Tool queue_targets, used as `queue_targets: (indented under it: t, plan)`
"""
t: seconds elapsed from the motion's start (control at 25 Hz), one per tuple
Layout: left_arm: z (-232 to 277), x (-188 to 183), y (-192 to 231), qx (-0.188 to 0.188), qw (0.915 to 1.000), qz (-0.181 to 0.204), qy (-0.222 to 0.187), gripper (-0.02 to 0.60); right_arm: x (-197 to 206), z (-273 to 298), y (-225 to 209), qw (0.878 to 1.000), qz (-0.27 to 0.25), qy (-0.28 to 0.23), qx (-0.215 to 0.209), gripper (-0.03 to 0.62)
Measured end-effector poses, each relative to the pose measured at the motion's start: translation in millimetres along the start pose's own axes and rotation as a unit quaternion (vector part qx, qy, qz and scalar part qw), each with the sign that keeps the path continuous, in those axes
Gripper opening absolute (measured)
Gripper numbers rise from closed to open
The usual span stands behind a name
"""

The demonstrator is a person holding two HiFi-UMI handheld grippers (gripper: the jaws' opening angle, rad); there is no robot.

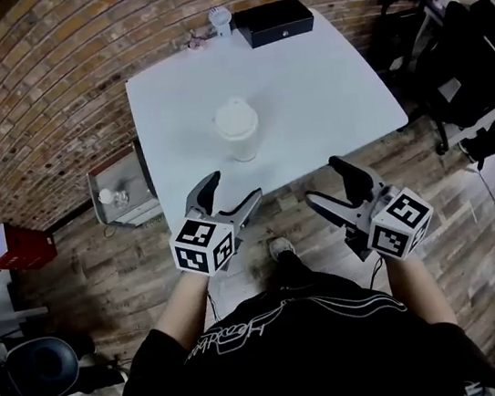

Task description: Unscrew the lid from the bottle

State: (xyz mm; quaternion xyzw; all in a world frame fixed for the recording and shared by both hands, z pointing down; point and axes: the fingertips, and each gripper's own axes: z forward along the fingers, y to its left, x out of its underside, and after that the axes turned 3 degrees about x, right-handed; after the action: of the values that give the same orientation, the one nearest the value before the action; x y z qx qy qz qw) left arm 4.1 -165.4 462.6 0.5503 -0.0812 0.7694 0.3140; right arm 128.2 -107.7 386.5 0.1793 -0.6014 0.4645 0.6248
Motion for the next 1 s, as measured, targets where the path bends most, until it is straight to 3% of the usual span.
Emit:
queue_targets:
  t: [0.28,0.44,1.0]
  plan:
    - [57,-1,42,-0.048,0.9985,0.01,0.024,0.388,-33,50,-49,0.998,-0.034,0.022,-0.039,0.359]
    - [73,4,63,-0.075,0.997,0.002,0.014,0.388,-38,70,-61,0.997,-0.041,0.029,-0.063,0.359]
    - [96,1,77,-0.074,0.997,0.004,-0.022,0.359,-44,129,-44,0.984,-0.09,0.067,-0.141,0.359]
